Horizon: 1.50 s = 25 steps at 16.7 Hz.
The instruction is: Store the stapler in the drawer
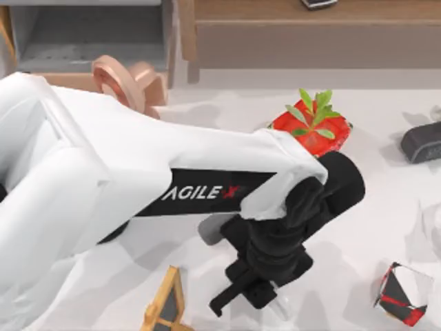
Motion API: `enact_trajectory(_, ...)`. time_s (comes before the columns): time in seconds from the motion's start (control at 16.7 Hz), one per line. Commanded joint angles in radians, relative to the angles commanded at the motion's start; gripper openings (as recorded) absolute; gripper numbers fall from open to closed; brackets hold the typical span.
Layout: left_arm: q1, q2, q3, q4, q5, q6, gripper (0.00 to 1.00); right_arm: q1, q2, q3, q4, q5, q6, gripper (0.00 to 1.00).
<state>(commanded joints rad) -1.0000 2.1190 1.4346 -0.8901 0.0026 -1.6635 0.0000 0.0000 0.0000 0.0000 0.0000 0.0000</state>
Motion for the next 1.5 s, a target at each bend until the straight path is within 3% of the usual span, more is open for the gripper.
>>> enact_trajectory(0.84, 0.014, -0.042, 0.075, -0.106, -0.001, 0.027, 0.00, 0.000, 0.000, 0.000, 0.000, 0.000, 0.000, 1.00)
enact_trajectory(1.14, 0.144, -0.060, 0.227, -0.154, -0.014, 0.242, 0.00, 0.000, 0.000, 0.000, 0.000, 0.000, 0.000, 1.00)
enact_trajectory(1.5, 0.452, -0.067, 0.540, -0.271, -0.051, 0.667, 0.00, 0.000, 0.000, 0.000, 0.000, 0.000, 0.000, 1.00)
